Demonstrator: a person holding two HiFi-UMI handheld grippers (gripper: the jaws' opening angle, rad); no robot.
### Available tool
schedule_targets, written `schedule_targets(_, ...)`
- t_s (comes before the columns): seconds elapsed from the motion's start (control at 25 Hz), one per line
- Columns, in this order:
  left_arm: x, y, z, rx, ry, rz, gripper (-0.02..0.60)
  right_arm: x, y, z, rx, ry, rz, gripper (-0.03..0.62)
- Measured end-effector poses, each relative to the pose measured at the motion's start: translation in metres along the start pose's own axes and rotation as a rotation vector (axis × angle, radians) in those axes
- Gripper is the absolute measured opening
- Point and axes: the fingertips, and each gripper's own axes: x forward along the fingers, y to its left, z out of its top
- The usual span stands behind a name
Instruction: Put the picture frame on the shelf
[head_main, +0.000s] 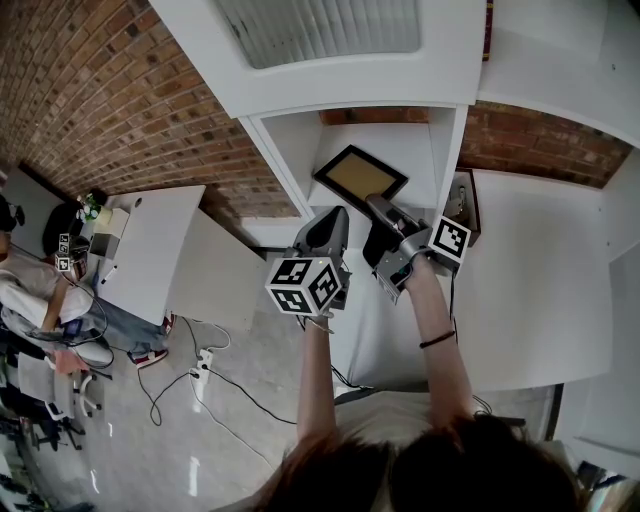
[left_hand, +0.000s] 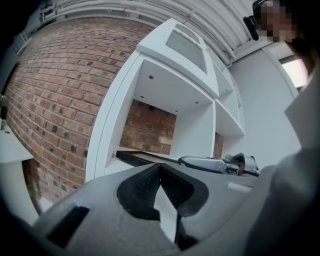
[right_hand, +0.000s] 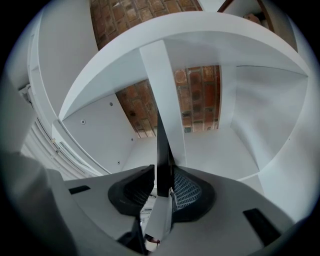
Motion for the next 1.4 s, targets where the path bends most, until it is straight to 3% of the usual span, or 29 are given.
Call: schedule_targets(1.4, -0.0045, -0.0024, -0.0030, 0.003, 0.011, 0.014, 0.011, -0.0054, -0.0055, -0.0022, 0.052, 0.030, -0.011, 0.127)
